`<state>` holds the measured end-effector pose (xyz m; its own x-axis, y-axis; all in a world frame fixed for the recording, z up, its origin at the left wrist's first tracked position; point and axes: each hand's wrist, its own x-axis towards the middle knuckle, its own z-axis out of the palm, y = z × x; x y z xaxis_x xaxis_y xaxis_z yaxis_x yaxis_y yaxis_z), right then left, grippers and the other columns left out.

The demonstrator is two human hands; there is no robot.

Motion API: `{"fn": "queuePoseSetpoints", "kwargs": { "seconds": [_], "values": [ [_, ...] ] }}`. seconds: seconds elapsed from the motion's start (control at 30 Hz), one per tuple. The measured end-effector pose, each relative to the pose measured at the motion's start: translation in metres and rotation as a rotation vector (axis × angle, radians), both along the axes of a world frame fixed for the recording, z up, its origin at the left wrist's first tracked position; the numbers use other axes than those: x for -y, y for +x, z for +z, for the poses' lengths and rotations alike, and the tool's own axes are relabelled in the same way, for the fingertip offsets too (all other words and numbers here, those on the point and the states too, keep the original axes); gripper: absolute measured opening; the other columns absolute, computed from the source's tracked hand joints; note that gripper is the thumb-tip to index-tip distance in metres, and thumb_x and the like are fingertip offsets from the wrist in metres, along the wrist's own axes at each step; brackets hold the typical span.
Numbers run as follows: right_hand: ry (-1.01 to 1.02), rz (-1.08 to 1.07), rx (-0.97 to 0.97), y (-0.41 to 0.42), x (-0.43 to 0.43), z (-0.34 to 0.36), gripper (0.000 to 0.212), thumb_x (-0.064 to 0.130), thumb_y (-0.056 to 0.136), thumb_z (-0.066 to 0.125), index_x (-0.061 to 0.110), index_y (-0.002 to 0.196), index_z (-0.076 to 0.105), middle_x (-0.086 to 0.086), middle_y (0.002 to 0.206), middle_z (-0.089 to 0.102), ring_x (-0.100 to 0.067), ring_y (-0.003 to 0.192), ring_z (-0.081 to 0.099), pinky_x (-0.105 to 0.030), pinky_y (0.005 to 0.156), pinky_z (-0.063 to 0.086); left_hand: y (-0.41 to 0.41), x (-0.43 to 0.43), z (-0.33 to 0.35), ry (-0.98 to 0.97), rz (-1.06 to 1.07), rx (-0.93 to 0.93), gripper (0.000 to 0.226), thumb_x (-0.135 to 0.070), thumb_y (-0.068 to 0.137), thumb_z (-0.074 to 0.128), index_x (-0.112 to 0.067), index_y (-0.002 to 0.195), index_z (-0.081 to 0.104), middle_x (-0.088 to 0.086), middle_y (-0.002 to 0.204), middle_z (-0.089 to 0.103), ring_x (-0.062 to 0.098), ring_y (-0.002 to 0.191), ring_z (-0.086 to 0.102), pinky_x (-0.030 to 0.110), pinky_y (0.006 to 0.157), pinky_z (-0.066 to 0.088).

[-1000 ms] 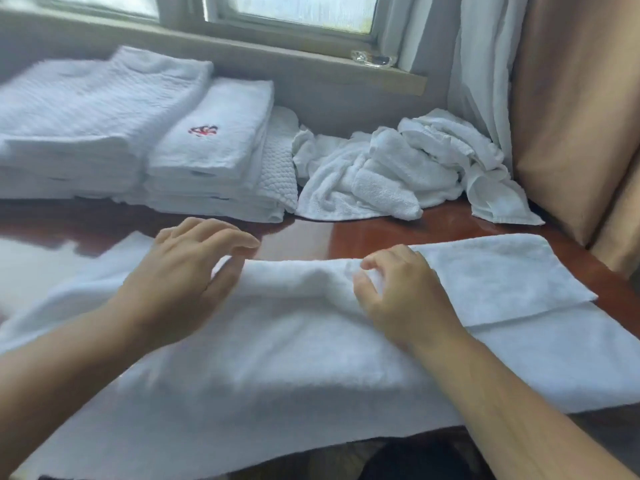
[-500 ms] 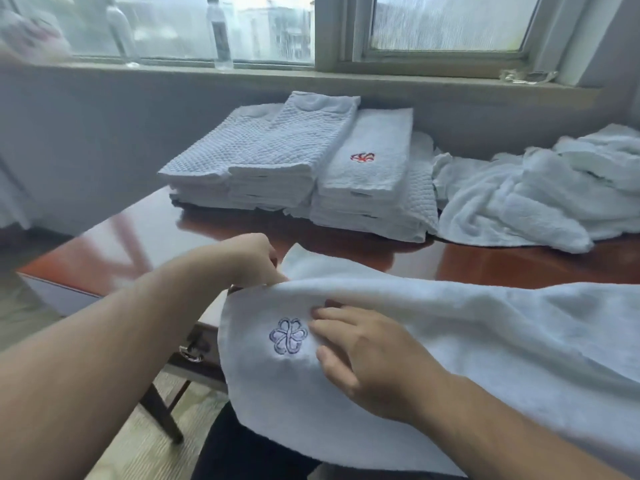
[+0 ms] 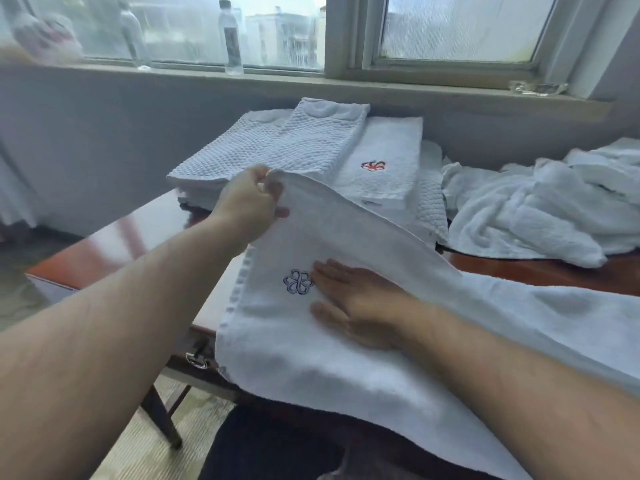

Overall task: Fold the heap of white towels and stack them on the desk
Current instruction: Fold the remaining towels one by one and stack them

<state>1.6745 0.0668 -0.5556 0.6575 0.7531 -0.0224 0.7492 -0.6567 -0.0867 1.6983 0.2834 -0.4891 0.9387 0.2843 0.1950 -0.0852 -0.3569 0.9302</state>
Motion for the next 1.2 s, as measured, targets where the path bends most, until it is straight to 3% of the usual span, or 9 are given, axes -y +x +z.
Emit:
{"fn": "queuePoseSetpoints", "kwargs": {
  "seconds": [0.17, 0.23, 0.33, 0.5, 0.57, 0.63, 0.77, 0.97, 1.2],
  "values": [
    [0.243, 0.023, -0.060, -0.010, 0.002, -0.002, 0.049, 0.045, 0.105, 0.034, 0.018, 0.136, 0.061, -0.002, 0.155, 0.045, -0.016, 0.146, 0.035, -0.029, 0.121, 0.025, -0.024, -0.016, -0.040, -0.672, -0.148, 0.089, 0.016, -0.003, 0.101, 0.043, -0.010, 0.099, 0.057, 0.013, 0.092, 0.066, 0.023, 0.087, 0.069, 0.026, 0.076, 0.057],
    [0.339, 0.131, 0.105, -0.026, 0.008, -0.004, 0.045, 0.040, 0.099, 0.039, 0.012, 0.096, 0.073, -0.006, 0.117, 0.067, -0.022, 0.109, 0.063, -0.035, 0.096, 0.051, -0.034, -0.020, -0.060, -0.876, -0.092, 0.076, 0.016, -0.004, 0.093, 0.043, -0.007, 0.094, 0.059, 0.011, 0.081, 0.068, 0.023, 0.081, 0.067, 0.028, 0.072, 0.058],
    [0.451, 0.236, 0.469, -0.045, 0.015, -0.004, 0.026, 0.030, 0.092, 0.060, 0.011, 0.075, 0.064, -0.003, 0.079, 0.059, -0.021, 0.070, 0.051, -0.035, 0.058, 0.047, -0.037, -0.025, -0.071, -1.054, 0.081, 0.062, 0.021, -0.009, 0.089, 0.039, -0.006, 0.086, 0.060, 0.009, 0.067, 0.059, 0.022, 0.066, 0.059, 0.028, 0.063, 0.055],
    [0.415, -0.216, 0.534, -0.048, 0.015, -0.002, 0.055, 0.038, 0.076, 0.077, 0.014, 0.122, 0.061, -0.010, 0.117, 0.057, -0.029, 0.100, 0.055, -0.038, 0.078, 0.046, -0.043, -0.023, -0.065, -0.627, 0.026, -0.134, 0.027, -0.020, 0.079, 0.065, -0.020, 0.107, 0.068, -0.002, 0.099, 0.072, 0.013, 0.084, 0.067, 0.029, 0.069, 0.052],
    [0.249, -0.295, 0.473, -0.046, 0.014, -0.002, 0.025, 0.035, 0.089, 0.064, 0.018, 0.108, 0.068, -0.002, 0.103, 0.062, -0.026, 0.092, 0.058, -0.041, 0.077, 0.046, -0.045, -0.023, -0.060, -0.378, 0.113, -0.206, 0.033, -0.018, 0.089, 0.065, -0.022, 0.122, 0.061, -0.002, 0.111, 0.065, 0.012, 0.094, 0.060, 0.027, 0.070, 0.045],
    [0.235, -0.273, 0.416, -0.045, 0.015, -0.004, 0.026, 0.034, 0.099, 0.047, 0.020, 0.092, 0.068, 0.002, 0.088, 0.061, -0.023, 0.082, 0.056, -0.041, 0.072, 0.044, -0.049, -0.029, -0.055, -0.190, 0.232, -0.292, 0.043, -0.022, 0.090, 0.068, -0.018, 0.131, 0.055, -0.002, 0.103, 0.057, 0.011, 0.086, 0.053, 0.026, 0.067, 0.039],
    [0.323, -0.170, 0.250, -0.045, 0.016, -0.008, 0.039, 0.057, 0.093, 0.050, 0.025, 0.104, 0.069, 0.008, 0.096, 0.061, -0.015, 0.087, 0.054, -0.033, 0.075, 0.047, -0.064, -0.026, -0.050, 0.057, 0.131, -0.506, 0.028, -0.028, 0.081, 0.073, -0.010, 0.102, 0.071, 0.012, 0.095, 0.072, 0.028, 0.086, 0.070, 0.043, 0.081, 0.059],
    [0.385, -0.113, 0.322, -0.038, 0.014, -0.012, 0.032, 0.045, 0.097, 0.054, 0.020, 0.082, 0.066, 0.007, 0.080, 0.054, -0.017, 0.076, 0.048, -0.039, 0.068, 0.047, -0.070, -0.014, -0.037, -0.379, 0.021, -0.439, 0.022, -0.018, 0.078, 0.066, -0.005, 0.096, 0.069, 0.012, 0.084, 0.069, 0.028, 0.066, 0.068, 0.037, 0.062, 0.059],
    [0.387, 0.039, 0.368, -0.044, 0.017, -0.005, 0.038, 0.041, 0.102, 0.044, 0.015, 0.083, 0.065, 0.002, 0.080, 0.057, -0.021, 0.072, 0.051, -0.040, 0.066, 0.047, -0.075, -0.015, -0.035, -0.422, 0.011, -0.470, 0.008, -0.010, 0.081, 0.053, -0.007, 0.085, 0.059, 0.013, 0.071, 0.061, 0.027, 0.054, 0.060, 0.028, 0.052, 0.050]
  ]
}}
